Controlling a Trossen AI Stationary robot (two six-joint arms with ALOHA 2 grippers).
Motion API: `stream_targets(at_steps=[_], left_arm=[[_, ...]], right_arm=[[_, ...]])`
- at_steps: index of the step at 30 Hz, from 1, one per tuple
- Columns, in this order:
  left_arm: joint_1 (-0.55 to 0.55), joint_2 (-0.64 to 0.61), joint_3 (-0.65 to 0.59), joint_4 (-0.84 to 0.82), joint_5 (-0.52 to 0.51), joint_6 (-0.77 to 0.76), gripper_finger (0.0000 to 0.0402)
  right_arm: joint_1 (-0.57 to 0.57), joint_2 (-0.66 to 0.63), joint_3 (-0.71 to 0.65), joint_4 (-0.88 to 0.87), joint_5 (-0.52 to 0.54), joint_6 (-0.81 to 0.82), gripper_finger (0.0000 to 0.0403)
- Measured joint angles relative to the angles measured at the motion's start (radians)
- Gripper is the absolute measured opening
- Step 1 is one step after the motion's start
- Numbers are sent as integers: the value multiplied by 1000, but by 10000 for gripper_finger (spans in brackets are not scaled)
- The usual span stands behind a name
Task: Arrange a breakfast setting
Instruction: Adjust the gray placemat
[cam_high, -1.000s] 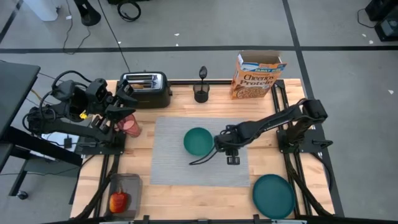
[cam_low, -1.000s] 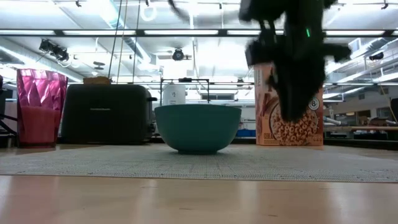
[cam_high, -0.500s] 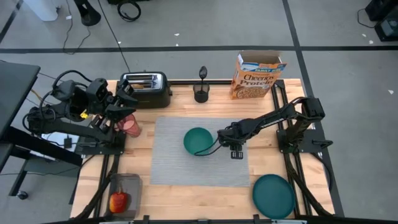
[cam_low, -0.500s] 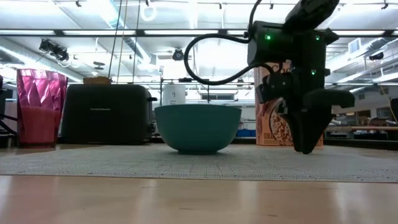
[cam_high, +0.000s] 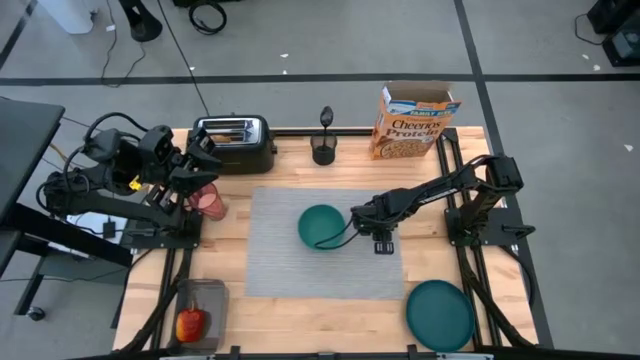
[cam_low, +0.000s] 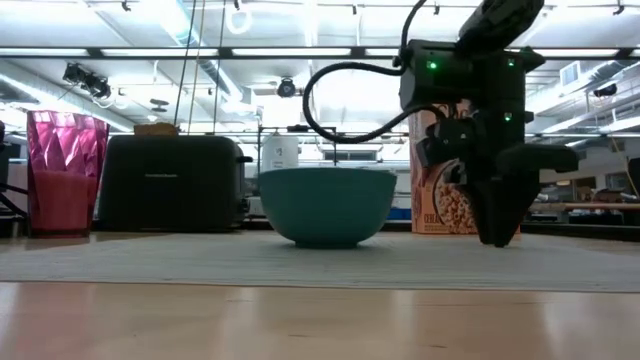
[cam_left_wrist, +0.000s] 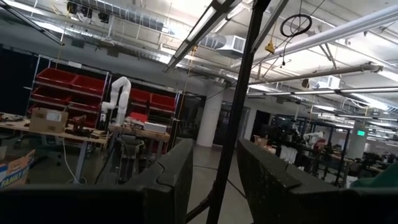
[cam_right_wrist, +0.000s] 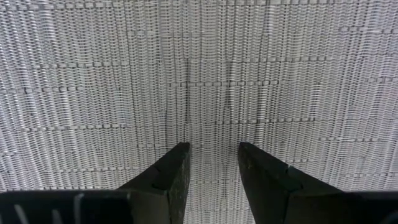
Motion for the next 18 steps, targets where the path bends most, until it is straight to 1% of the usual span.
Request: stream_targets(at_steps=[8,16,18], left_arm=[[0,0,0,4,0,1,133],[0,0,0,5,0,-11,133],[0,0,0,5,0,-18,133]], right_arm=[[-22,-21,-5,-42,58,-2,145],[-38,-22,5,-41,58,-2,145],[-37,-23,10,-32,38,-6,145]])
